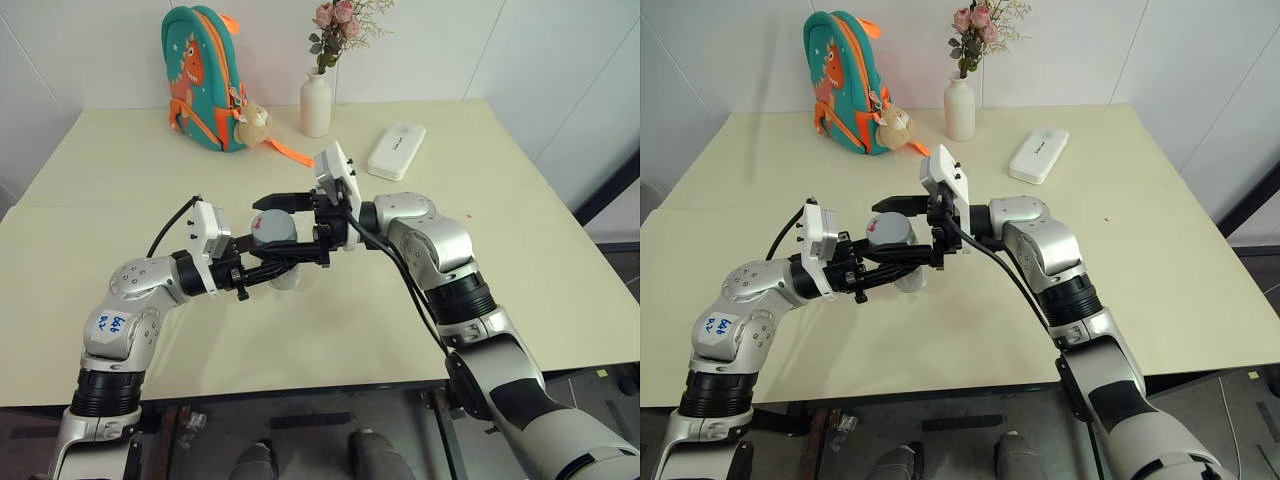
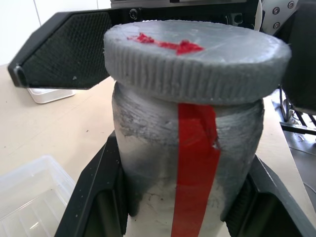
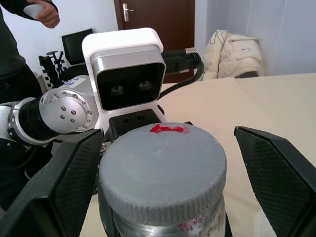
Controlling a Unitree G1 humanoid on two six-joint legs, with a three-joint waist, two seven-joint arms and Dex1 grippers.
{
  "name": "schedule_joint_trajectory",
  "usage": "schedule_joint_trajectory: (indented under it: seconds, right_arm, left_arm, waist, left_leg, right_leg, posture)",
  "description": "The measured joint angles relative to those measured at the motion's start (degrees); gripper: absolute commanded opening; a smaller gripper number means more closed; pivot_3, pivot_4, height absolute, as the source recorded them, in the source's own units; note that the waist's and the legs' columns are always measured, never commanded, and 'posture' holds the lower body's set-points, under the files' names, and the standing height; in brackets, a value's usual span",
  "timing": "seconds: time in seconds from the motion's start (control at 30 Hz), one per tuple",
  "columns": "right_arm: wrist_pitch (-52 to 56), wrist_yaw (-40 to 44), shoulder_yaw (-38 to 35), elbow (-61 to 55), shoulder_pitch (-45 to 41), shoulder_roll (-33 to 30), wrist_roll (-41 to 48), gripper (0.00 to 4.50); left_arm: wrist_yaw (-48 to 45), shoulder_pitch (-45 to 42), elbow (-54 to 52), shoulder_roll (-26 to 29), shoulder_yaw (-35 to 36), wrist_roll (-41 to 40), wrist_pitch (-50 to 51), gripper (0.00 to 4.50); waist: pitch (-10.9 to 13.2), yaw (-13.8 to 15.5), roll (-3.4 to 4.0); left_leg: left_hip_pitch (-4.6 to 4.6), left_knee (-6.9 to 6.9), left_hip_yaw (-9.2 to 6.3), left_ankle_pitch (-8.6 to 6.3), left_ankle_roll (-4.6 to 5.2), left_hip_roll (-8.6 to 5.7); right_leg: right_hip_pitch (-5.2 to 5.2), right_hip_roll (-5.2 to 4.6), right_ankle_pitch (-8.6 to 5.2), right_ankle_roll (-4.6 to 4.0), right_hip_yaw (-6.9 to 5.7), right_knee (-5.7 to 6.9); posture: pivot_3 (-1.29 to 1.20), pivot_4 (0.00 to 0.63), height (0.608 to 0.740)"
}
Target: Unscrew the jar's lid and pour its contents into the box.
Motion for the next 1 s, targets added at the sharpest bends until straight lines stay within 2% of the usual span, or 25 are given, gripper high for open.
schedule_joint_trajectory:
  seconds: [0.23, 0.33, 0.4, 0.7, 1.0]
  right_arm:
    - [0.0, 0.1, -0.7, 0.0, 0.0, 0.0, 0.4, 4.46]
    - [0.0, 0.1, -0.7, 0.0, 0.0, 0.0, 0.4, 3.91]
    - [0.0, 0.4, -0.6, 0.0, 0.0, 0.1, 0.5, 3.26]
    - [0.5, 0.0, -0.7, 0.0, 0.0, 0.5, 1.1, 3.26]
    - [7.1, -3.2, -4.3, -1.3, 0.0, 1.7, 6.2, 3.26]
  left_arm:
    - [0.0, 0.0, 0.0, 0.0, 0.0, 0.0, 0.0, 1.93]
    - [0.0, 0.0, 0.0, 0.0, 0.0, 0.0, 0.0, 1.93]
    - [0.2, 0.0, 0.0, 0.0, 0.0, -0.1, 0.0, 1.93]
    - [0.5, 0.0, 0.0, 0.0, 0.1, -0.1, 0.1, 1.93]
    - [0.4, 0.2, -0.7, 0.0, 0.3, -0.4, 0.1, 1.93]
  waist:
    - [0.0, 0.0, 0.00]
    - [0.0, 0.0, 0.00]
    - [0.0, 0.0, 0.00]
    - [0.0, 0.0, 0.00]
    - [0.0, 0.0, 0.00]
  left_leg:
    - [0.00, 0.00, 0.00, 0.00, 0.00, 0.00]
    - [0.00, 0.00, 0.00, 0.00, 0.00, 0.00]
    - [0.00, 0.00, 0.00, 0.00, 0.00, 0.00]
    - [0.00, -0.01, 0.00, 0.00, 0.00, 0.00]
    - [0.00, -0.02, 0.00, 0.00, 0.00, 0.00]
  right_leg:
    - [0.00, 0.00, 0.00, 0.00, 0.00, -0.01]
    - [0.00, 0.00, 0.00, 0.00, 0.00, -0.01]
    - [0.00, 0.00, 0.00, 0.00, 0.00, -0.01]
    - [0.00, 0.00, 0.00, 0.00, 0.00, -0.01]
    - [0.00, 0.00, 0.00, 0.00, 0.00, -0.01]
  posture:
    - [0.00, 0.150, 0.740]
    - [0.00, 0.150, 0.740]
    - [0.00, 0.150, 0.740]
    - [0.00, 0.150, 0.740]
    - [0.00, 0.150, 0.740]
